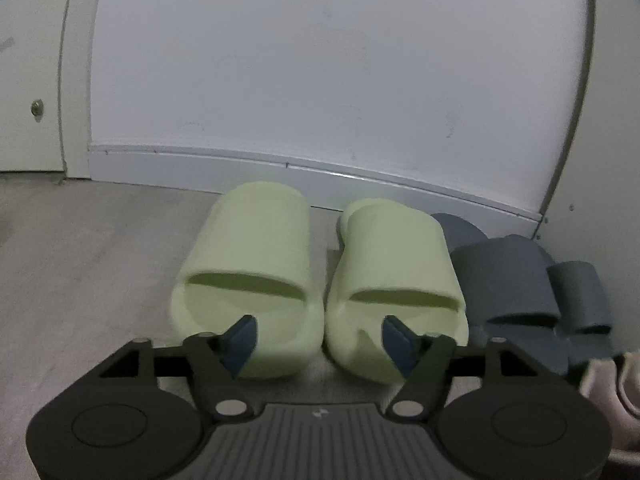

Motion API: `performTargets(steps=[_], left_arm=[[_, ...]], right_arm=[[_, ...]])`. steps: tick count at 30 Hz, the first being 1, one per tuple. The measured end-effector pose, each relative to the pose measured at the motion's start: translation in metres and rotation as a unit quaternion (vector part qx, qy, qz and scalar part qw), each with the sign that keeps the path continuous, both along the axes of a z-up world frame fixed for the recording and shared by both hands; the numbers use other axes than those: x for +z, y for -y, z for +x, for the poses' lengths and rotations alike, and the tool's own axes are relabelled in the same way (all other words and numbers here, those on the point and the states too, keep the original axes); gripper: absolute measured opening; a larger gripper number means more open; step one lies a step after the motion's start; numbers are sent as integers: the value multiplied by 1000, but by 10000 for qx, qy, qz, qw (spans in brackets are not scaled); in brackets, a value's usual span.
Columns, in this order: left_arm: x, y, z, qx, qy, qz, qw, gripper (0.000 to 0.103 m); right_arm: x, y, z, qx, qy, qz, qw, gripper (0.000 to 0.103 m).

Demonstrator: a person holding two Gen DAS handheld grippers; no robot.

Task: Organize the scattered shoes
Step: 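Lower the pale green slides to the floor and open the right tool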

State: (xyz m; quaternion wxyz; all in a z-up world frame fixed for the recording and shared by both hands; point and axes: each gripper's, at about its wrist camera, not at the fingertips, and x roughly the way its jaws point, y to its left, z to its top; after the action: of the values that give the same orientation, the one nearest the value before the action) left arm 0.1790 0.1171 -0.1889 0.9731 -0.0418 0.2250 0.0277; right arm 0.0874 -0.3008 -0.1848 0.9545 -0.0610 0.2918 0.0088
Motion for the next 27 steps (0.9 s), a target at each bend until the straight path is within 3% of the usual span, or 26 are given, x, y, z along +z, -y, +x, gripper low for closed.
performTargets(steps=[8,13,23,27], left_arm=[[4,-5,-4,90,122,-68,9999,94],[8,-10,-8,184,227,-168,9994,94],[24,-28,-25,660,552,-415,9954,94],[30,-49,-34,1143,696,-808,9877,95]], right_arm=[[5,-11,-63,-717,-77,1029,9921,86],[5,-35,-93,-734,-187,1576,9846,99],[19,-98,-109,-716,-336,1665,9829,103],[19,-123,-118,-467,-332,1398,9885,103]])
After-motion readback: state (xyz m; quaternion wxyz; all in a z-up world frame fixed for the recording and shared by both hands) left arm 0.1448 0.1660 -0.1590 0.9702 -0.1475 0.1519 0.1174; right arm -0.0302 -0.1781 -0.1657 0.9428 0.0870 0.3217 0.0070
